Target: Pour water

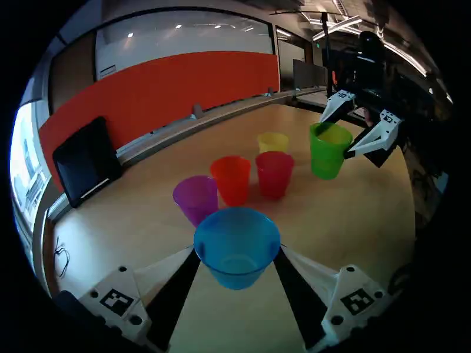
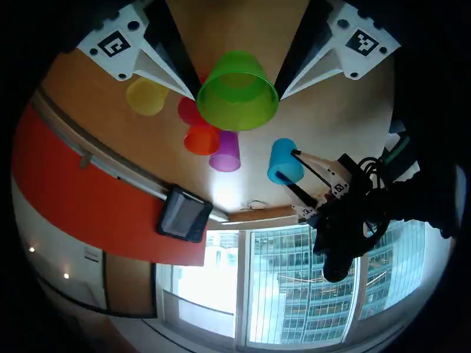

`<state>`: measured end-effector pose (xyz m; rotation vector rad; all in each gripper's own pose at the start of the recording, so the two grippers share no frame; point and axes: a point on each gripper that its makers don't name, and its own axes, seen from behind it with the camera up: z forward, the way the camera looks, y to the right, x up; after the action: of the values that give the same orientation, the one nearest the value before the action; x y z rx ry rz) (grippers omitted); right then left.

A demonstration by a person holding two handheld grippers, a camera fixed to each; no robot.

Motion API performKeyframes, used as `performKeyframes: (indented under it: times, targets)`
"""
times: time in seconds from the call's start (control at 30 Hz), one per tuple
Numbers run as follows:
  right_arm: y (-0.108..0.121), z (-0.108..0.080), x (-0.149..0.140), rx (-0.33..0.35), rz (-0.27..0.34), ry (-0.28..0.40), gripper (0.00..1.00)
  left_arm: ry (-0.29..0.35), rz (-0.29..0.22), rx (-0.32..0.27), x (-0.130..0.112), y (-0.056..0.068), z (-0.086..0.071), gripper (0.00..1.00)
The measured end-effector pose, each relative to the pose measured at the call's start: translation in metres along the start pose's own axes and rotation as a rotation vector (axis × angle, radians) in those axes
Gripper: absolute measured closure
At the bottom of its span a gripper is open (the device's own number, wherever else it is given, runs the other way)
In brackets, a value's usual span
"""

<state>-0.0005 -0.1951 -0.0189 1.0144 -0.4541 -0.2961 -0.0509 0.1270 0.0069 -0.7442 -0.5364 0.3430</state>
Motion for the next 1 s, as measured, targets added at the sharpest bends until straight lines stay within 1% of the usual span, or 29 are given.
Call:
performKeyframes:
  times: [0.2,0.53,0.77,1.0]
  targets:
    - [0.002,0.005,-0.008,0.008,0.009,-0.017,0.09,-0.026,-0.003,-0.017,-0.012,0.004,0.011,0.14]
    - [0.003,0.008,-0.017,0.006,0.012,-0.034,0.09,-0.042,-0.018,-0.032,-0.023,0.008,0.024,0.14]
    - [0.005,0.01,-0.019,0.0,0.011,-0.04,0.09,-0.048,-0.029,-0.037,-0.029,0.01,0.028,0.14]
    - [0.007,0.01,-0.02,-0.005,0.012,-0.043,0.09,-0.055,-0.037,-0.038,-0.034,0.01,0.027,0.14]
